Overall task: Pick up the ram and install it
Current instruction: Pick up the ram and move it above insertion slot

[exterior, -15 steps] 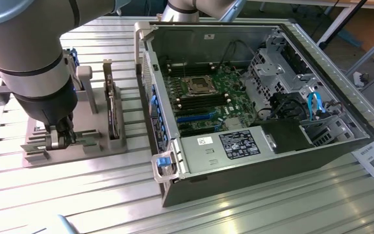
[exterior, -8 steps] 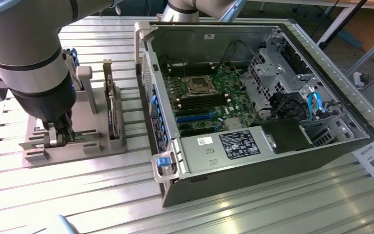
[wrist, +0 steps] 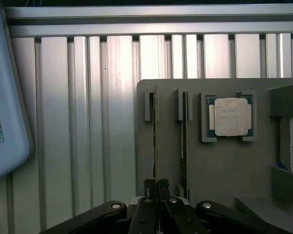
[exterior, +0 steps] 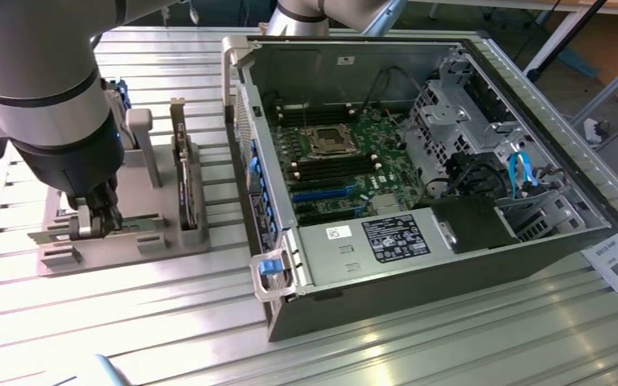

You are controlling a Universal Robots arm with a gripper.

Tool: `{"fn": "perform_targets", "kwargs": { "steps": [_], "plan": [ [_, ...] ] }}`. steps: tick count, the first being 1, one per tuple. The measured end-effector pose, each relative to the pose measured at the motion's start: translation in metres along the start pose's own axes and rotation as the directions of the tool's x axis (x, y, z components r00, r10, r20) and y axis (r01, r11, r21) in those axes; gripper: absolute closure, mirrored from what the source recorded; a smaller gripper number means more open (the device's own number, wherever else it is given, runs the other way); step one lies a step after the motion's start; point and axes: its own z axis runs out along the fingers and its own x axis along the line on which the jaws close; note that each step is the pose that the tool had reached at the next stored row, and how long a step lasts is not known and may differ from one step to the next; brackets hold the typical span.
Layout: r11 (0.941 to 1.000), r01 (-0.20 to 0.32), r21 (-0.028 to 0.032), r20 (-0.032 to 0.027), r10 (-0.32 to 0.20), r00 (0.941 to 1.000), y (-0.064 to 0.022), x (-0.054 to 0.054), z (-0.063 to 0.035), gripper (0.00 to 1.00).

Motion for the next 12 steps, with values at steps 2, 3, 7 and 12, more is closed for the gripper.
{"fn": "perform_targets", "kwargs": {
  "steps": [2,3,7,12],
  "plan": [
    [1.0000,0.000,0.0001,0.0001,0.000,1.0000,0.0001,0.000,-0.0031,0.88],
    [1.0000,0.000,0.0000,0.0000,0.000,1.0000,0.0002,0.000,-0.0045,0.88],
    [1.0000,0.001,-0.0001,0.0000,-0.001,1.0000,0.0004,0.000,-0.0108,0.88],
    [1.0000,0.002,0.0000,0.0004,-0.002,1.0000,0.0007,0.000,-0.0175,0.88]
  ]
}}
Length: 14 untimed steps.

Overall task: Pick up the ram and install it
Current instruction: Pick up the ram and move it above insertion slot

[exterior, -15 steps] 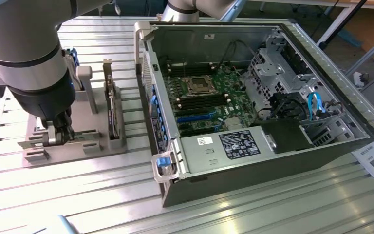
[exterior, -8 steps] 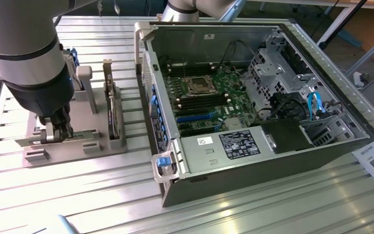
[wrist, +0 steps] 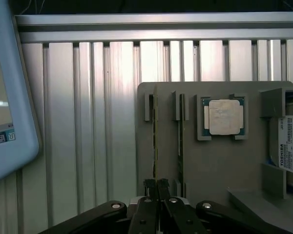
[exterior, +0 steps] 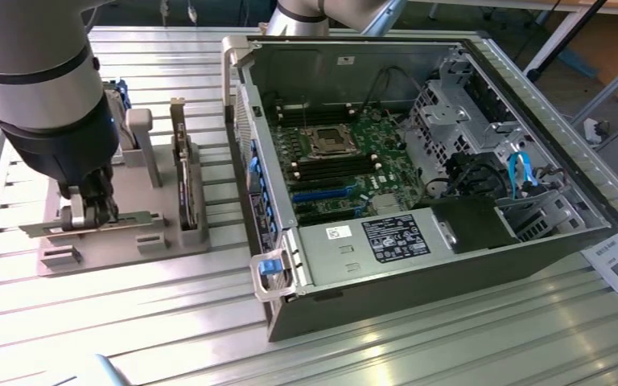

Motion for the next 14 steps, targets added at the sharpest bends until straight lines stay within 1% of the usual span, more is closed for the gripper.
{"fn": "perform_targets", "kwargs": {
  "steps": [9,14],
  "plan": [
    [1.0000,0.001,0.0000,0.0005,-0.001,1.0000,0.0005,0.000,-0.0148,0.88],
    [1.0000,0.001,0.0000,0.0005,-0.001,1.0000,0.0013,-0.001,-0.0338,0.88]
  ]
}}
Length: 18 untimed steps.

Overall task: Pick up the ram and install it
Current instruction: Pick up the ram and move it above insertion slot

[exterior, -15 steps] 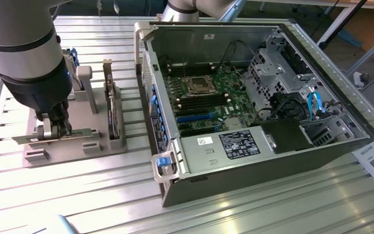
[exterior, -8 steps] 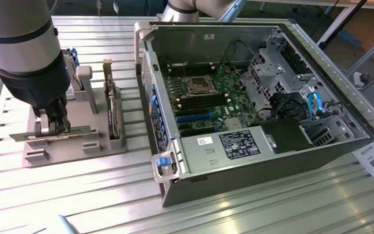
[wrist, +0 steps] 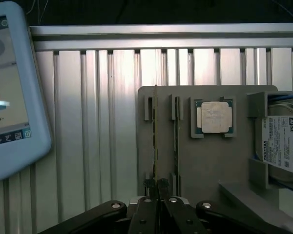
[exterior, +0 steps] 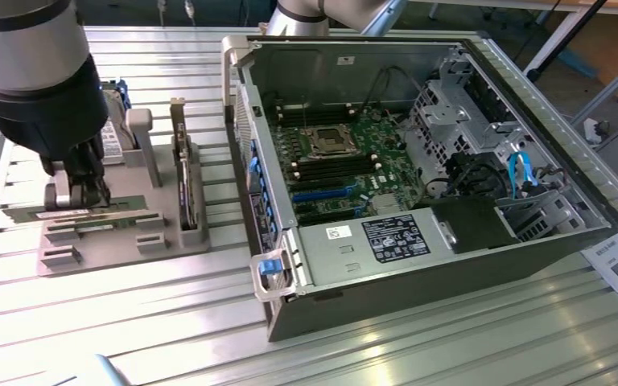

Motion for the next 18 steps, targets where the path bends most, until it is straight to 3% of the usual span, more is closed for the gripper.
{"fn": "perform_targets", "kwargs": {
  "steps": [18],
  "plan": [
    [1.0000,0.000,0.0000,0.0000,0.000,1.0000,0.0018,-0.001,-0.0484,0.88]
  ]
}}
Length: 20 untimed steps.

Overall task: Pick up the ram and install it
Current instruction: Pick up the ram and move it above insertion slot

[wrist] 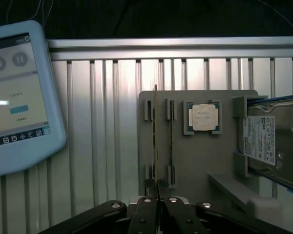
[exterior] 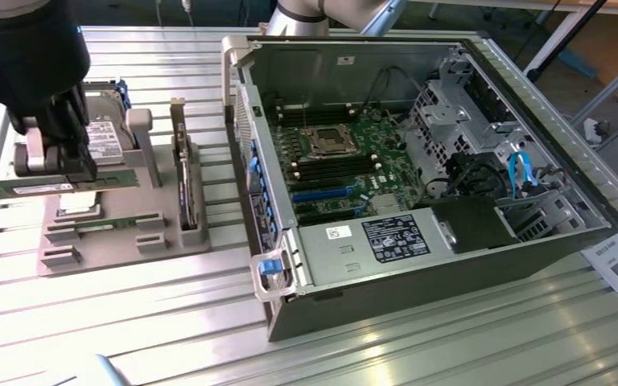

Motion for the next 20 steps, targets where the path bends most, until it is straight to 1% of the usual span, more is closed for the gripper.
{"fn": "perform_targets", "kwargs": {
  "steps": [3,10,14,16,20],
  "plan": [
    [1.0000,0.000,0.0000,0.0000,0.000,1.0000,0.0003,0.000,-0.0078,0.88],
    [1.0000,0.000,0.0000,0.0000,0.000,1.0000,0.0008,0.000,-0.0203,0.88],
    [1.0000,0.000,0.0000,0.0000,0.000,1.0000,0.0012,-0.001,-0.0316,0.88],
    [1.0000,0.000,0.0001,0.0001,0.000,1.0000,0.0014,-0.001,-0.0353,0.88],
    [1.0000,0.000,0.0001,0.0001,0.000,1.0000,0.0013,-0.001,-0.0354,0.88]
  ]
}}
